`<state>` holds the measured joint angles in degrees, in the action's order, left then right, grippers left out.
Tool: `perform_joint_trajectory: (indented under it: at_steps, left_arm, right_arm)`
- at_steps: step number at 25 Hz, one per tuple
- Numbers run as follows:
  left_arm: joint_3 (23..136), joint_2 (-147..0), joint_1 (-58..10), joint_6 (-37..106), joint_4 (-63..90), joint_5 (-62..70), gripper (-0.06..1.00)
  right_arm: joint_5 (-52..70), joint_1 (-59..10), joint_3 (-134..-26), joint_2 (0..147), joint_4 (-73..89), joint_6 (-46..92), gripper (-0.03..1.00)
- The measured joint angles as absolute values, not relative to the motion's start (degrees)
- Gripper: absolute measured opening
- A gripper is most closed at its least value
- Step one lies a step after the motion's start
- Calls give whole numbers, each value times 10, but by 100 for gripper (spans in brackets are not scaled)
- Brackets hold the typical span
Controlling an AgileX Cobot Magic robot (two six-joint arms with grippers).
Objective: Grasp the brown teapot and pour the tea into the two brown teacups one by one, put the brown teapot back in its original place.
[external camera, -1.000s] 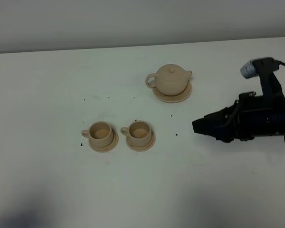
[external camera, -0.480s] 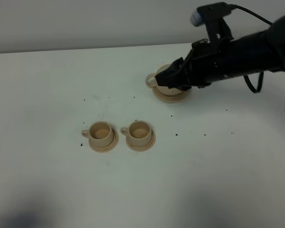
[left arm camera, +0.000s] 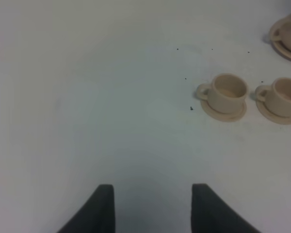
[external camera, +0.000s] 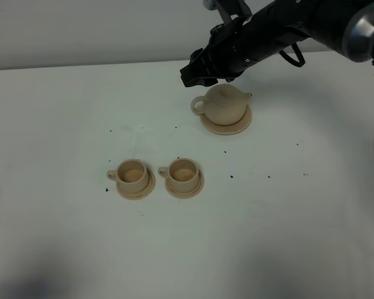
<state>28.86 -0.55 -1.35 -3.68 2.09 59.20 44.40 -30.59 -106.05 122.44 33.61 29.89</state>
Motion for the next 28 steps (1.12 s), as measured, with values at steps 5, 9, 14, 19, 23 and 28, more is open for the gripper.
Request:
perform_joint_trajectory:
  at_steps: [5,9,14,19,23,28]
  left_arm:
    - [289,-5,-14,-37,21,592,41]
    - [289,-5,-14,-37,21,592,41]
    - [289,-5,-14,-37,21,592,41]
    - [289,-5,-14,-37,21,592,41]
    - [289,-5,-14,-37,21,592,41]
    - [289,-5,-14,-37,21,592,41]
  right_arm:
    - [472,-316,-1160,1300,308,295,43]
    - [472,-321,-1212,1346,274,288,43]
    - [464,-321,-1246,1385,258,285,43]
    - [436,-328,-1252,1405,240,285,43]
    - [414,-333,-1253,1414,232,285,43]
    - [401,-332,-1253,1425,225,285,43]
